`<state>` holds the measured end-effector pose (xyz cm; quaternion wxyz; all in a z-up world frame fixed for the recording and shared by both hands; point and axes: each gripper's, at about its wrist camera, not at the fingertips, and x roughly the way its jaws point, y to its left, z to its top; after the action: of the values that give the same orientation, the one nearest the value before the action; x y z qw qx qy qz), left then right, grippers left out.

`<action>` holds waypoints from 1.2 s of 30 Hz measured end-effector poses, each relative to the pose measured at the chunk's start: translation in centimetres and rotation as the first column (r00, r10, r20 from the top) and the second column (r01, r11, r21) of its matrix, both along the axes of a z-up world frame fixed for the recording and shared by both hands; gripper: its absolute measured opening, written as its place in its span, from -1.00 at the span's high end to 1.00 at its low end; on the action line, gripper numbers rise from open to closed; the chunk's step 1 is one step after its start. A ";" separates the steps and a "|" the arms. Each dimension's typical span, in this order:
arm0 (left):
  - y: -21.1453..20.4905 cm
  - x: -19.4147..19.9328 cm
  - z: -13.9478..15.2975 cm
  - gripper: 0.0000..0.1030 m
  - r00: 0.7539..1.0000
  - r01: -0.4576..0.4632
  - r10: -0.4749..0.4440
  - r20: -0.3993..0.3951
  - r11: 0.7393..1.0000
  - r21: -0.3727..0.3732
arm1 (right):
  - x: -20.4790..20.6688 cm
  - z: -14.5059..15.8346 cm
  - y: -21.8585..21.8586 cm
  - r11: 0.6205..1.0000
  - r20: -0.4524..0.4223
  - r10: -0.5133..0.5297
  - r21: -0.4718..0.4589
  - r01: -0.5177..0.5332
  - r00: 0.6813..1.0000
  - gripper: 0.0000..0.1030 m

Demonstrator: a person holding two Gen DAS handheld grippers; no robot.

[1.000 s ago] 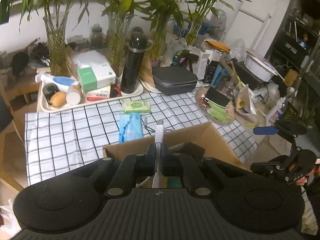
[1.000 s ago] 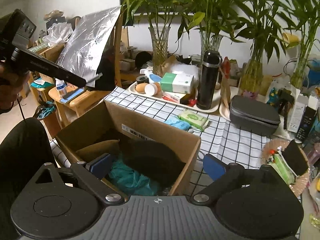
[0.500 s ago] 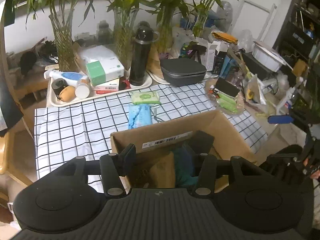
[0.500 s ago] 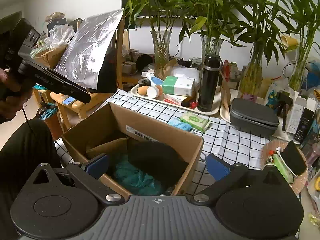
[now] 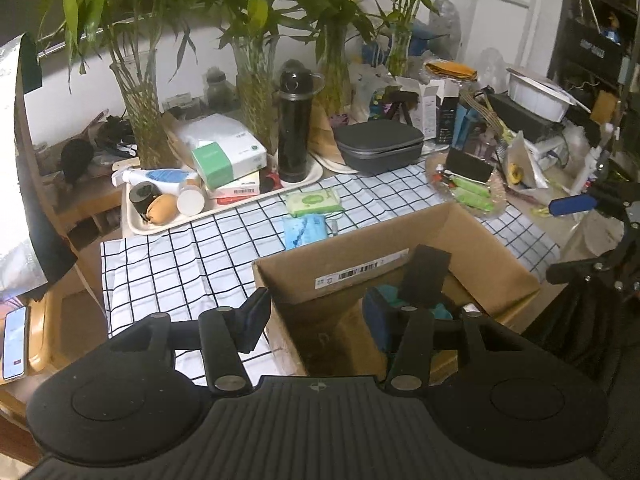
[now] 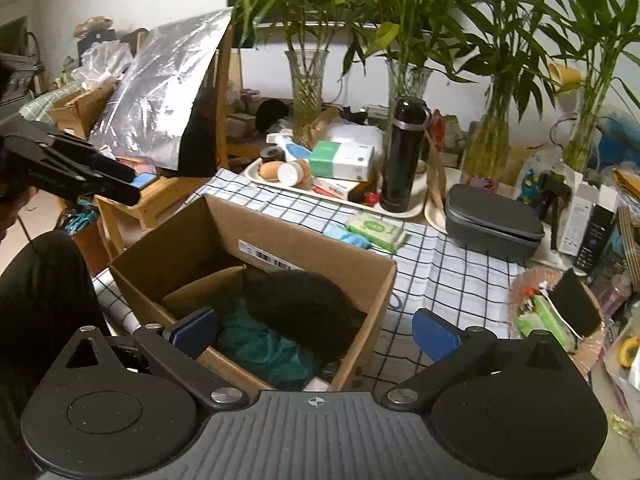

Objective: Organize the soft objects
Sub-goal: 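Move both tools from the box back toward the blue wet-wipes packet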

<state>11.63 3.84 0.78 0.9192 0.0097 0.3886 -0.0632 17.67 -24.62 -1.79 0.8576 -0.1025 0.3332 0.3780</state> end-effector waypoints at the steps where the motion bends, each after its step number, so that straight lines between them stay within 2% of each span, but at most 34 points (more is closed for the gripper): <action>1: 0.1 -0.1 -0.1 0.00 1.000 0.000 0.000 -0.001 1.000 -0.004 | 0.1 -0.1 0.0 1.000 -0.004 -0.009 -0.006 0.009 1.000 -1.00; 4: 0.4 -0.4 -0.3 -0.22 1.000 -0.005 0.005 -0.001 1.000 -0.011 | 0.4 -0.5 0.3 0.999 -0.024 -0.034 -0.020 0.034 0.999 -1.00; 6: 0.5 -0.5 -0.5 -0.25 1.000 -0.005 0.005 0.000 1.000 -0.010 | 0.7 -0.7 0.3 0.999 -0.037 -0.042 -0.024 0.041 0.998 -1.00; 18: 0.7 -0.2 -2.5 -0.27 0.998 0.010 -0.011 -0.055 1.000 -0.022 | 1.3 -2.1 1.3 0.997 -0.085 -0.049 -0.064 0.044 0.995 -1.00; 25: 0.6 0.4 -3.3 -0.27 0.998 0.023 -0.025 -0.063 0.999 -0.026 | 2.2 -2.7 0.9 0.998 -0.132 -0.057 -0.003 0.057 0.990 -1.00; 36: 1.1 1.8 -3.9 -0.27 0.999 0.014 -0.015 -0.035 0.999 -0.043 | 4.0 -3.8 1.2 0.996 -0.120 -0.082 0.029 0.086 0.989 -1.00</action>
<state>13.42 4.91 -3.09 0.9118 -0.0083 0.4031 -0.0783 21.64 -23.45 -5.56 0.8530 -0.0512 0.3813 0.3528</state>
